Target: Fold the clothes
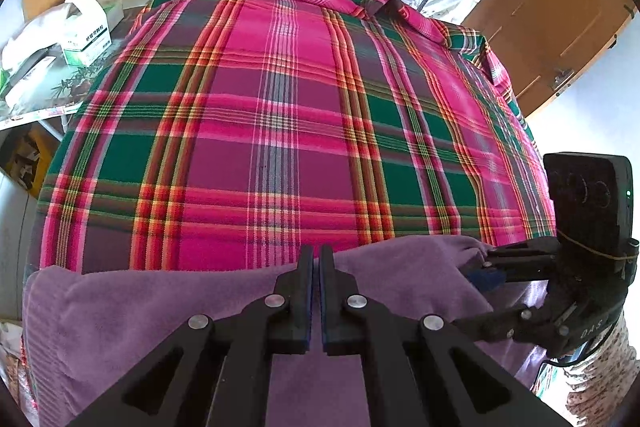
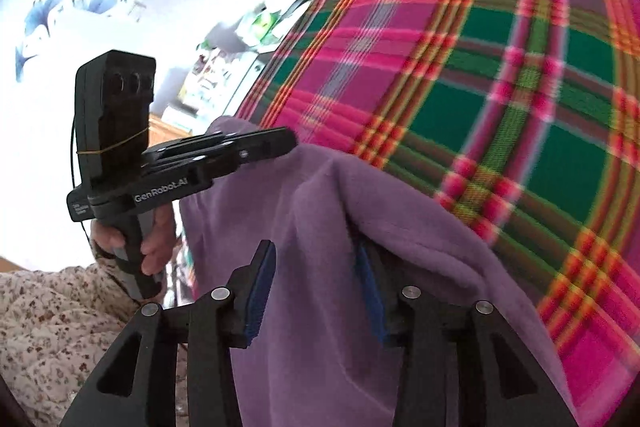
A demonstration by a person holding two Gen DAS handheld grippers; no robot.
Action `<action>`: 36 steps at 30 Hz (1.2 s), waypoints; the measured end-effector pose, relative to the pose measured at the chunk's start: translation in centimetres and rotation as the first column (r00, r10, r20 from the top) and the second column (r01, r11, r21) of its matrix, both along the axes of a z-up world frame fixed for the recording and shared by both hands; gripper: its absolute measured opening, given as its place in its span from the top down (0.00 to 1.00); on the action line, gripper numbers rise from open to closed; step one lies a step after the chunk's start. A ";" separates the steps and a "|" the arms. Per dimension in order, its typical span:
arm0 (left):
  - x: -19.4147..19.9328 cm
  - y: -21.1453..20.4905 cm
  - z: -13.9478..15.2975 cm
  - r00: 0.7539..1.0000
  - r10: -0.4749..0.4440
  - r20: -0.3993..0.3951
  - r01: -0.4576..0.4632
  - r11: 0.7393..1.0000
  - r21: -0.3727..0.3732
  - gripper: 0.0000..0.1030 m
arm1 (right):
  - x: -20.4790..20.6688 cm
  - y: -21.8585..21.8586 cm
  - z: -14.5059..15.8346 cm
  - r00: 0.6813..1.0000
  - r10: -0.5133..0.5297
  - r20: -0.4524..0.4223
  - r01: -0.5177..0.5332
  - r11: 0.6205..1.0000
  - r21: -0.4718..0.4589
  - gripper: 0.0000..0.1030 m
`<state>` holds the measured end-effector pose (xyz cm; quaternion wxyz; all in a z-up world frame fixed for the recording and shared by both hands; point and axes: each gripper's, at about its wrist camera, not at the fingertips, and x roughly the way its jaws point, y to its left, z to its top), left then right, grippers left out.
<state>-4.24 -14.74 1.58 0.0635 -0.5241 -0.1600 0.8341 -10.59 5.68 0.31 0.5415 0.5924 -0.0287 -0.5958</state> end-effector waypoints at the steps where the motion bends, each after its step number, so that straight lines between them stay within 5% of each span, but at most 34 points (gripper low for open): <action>1: -0.1 0.0 -0.1 1.000 0.000 0.002 0.000 1.000 0.003 0.98 | 0.0 -0.3 -0.1 1.000 0.005 0.013 -0.004 1.000 -0.007 0.55; 12: -0.6 -0.2 -0.8 1.000 -0.003 0.017 0.002 1.000 0.016 0.98 | -1.3 -0.3 -0.5 0.991 -0.087 0.104 0.100 0.986 -0.136 0.54; 17: -0.6 -0.4 -0.9 1.000 0.000 0.017 0.000 1.000 0.022 0.98 | -3.4 2.7 -0.4 0.944 -0.198 0.265 0.271 0.922 -0.278 0.54; 21: -0.7 -0.3 -0.9 1.000 0.000 0.017 0.000 1.000 0.015 0.98 | -4.7 4.2 0.3 0.916 -0.270 0.297 0.361 0.877 -0.316 0.54; 30: -0.8 -0.5 -1.0 1.000 -0.002 0.015 0.001 1.000 0.020 0.98 | -3.4 4.7 1.9 0.971 -0.238 0.024 0.239 0.965 -0.108 0.60; 36: -0.9 -0.4 -1.1 1.000 -0.004 0.016 0.004 1.000 0.021 0.98 | -2.6 4.2 0.6 0.988 -0.108 0.108 0.117 0.989 -0.085 0.60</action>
